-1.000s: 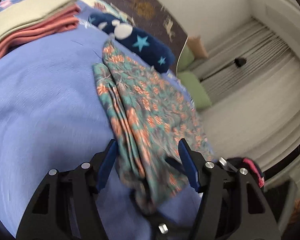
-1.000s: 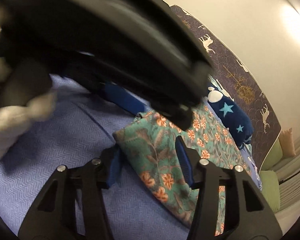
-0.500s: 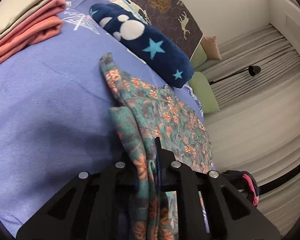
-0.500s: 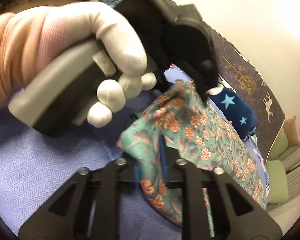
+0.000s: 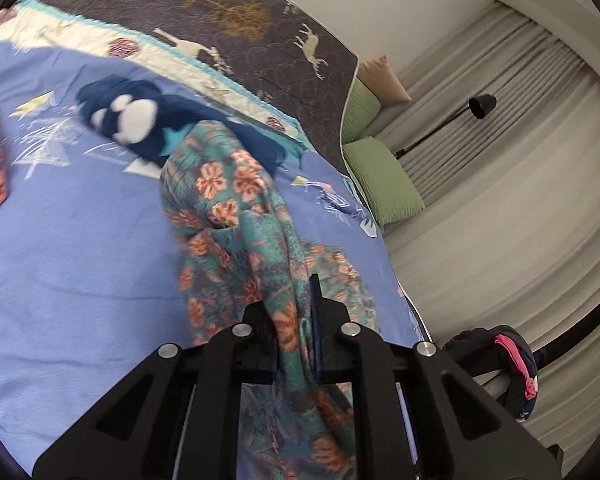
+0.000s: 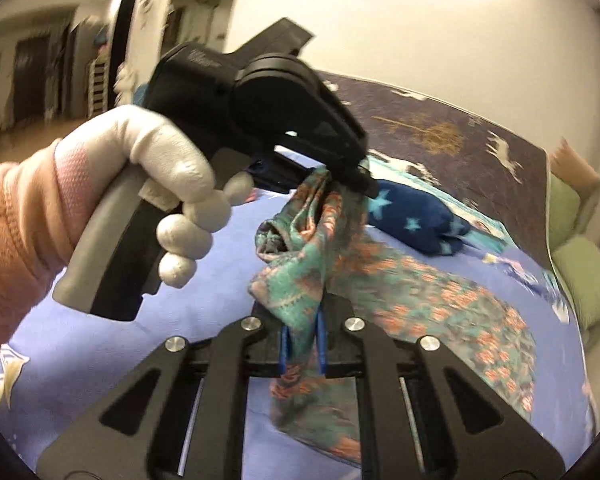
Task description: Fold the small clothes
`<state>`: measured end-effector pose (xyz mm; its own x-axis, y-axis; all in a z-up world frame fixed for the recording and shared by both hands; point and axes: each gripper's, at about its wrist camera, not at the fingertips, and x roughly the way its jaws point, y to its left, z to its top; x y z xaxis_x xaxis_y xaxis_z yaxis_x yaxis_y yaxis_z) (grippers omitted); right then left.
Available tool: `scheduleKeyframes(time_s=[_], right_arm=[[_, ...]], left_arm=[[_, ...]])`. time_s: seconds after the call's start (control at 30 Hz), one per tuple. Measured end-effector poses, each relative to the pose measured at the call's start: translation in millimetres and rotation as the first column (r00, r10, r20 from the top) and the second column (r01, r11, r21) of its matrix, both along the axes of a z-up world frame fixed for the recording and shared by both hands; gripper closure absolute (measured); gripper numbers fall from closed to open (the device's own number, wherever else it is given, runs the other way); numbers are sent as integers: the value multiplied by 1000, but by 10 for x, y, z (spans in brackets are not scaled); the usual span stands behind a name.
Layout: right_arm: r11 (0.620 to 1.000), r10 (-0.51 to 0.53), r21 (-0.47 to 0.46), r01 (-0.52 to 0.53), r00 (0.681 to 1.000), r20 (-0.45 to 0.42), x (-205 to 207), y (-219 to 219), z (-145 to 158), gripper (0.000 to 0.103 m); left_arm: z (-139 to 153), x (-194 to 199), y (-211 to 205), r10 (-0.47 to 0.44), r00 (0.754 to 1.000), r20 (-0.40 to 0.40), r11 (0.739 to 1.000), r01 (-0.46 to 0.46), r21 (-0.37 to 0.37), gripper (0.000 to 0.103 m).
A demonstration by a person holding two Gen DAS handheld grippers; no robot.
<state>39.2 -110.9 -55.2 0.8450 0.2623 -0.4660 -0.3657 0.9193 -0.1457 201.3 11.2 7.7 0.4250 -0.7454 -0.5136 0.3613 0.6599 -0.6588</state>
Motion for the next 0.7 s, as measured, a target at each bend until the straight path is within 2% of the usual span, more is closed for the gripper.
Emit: scheduleKeyframes(time_s=[0.13,0.27,0.5,0.63,0.7], right_arm=[[985,-73,152,80,996,-50,70,-671,94,93],[947,-118,285,146,987,-112,95,-1277,61,93],[878,-156,415,239,962,-223,113,-2086,-192,93],[810,-171,493,319,931,-322,131,-2496,-440,93],[792,-171,509,337,923,-346,154,-2613,-521,93]], left_arm=[[120,26,-528,-35,999,8,999,35,30,91],[100,77,-1118,-80,997,-2,995,79,62,91],[-216,208,-1925,-150,987,-63,981,157,111,91],[-407,235,-2284,-176,981,-86,967,189,169,91],[-511,247,-2427,-187,978,-98,959,203,196,91]])
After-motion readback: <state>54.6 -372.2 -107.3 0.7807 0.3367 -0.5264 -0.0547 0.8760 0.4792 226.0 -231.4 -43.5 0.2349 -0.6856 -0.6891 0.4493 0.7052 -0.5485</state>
